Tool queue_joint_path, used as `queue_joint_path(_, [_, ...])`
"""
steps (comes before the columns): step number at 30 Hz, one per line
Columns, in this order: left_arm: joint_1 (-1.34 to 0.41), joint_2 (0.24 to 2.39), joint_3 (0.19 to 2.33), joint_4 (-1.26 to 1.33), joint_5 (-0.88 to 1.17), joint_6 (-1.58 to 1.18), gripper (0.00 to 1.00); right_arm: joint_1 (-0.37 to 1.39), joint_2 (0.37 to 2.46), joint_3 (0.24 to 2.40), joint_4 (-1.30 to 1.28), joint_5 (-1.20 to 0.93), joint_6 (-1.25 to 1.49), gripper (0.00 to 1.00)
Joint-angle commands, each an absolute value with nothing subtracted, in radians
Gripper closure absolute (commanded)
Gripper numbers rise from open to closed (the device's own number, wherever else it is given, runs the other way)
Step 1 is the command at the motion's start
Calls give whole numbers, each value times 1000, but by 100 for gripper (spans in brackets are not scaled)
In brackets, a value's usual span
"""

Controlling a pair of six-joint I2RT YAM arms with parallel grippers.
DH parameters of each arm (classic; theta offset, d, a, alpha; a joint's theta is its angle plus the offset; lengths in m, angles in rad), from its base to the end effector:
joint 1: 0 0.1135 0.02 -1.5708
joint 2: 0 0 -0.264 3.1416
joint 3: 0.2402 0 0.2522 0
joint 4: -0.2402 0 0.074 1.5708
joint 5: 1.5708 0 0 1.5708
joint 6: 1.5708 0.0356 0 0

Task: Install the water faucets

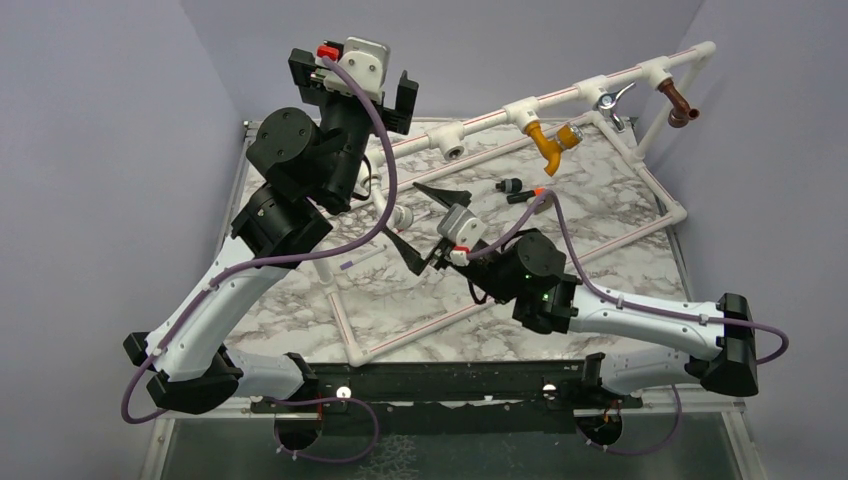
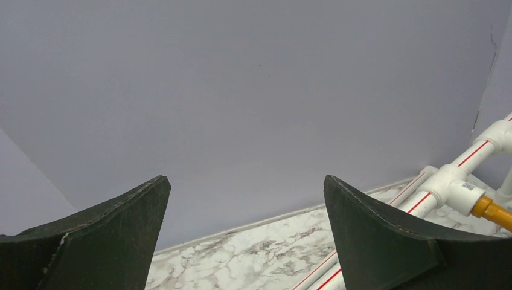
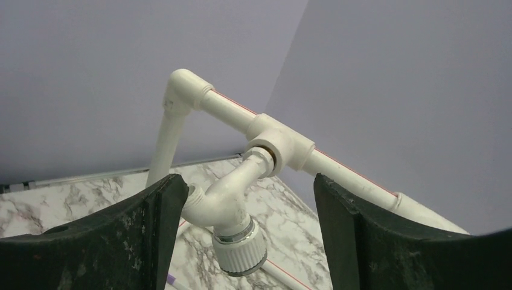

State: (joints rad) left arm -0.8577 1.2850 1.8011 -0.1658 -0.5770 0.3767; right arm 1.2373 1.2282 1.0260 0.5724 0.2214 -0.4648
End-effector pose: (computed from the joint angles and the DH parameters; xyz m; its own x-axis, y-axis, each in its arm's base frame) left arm 0.1629 -0.1586 0.5755 0.3186 0.1029 -0.9423 0.1952 0.9657 0.1714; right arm 0.1006 0.2665 0.4111 0.4890 0.0757 -0.8690 -0.7110 0.6116 -0.3468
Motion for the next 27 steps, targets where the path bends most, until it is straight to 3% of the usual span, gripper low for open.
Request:
queue_joint_path(1, [-863,1281,1800,-144,-613,396,1,1280,1235,1062,456,196,-684,17])
queue_joint_path(10, [-858,1295,1787,-118,-648,428,1,1357,1369,1059,631,435,-918,16])
queue_joint_path(14, [-853,1293,1787,-119,-647,425,1,1366,1439,1072,788,535,-964,19])
queue_joint_path(22, [-835,1290,1784,-117,-646,426,1,1367,1528,1114,913,637,-1013,38])
queue_joint_path(27, [-805,1304,1782,-118,-640,416,1,1367,1557,1132,941,669,-1003,60])
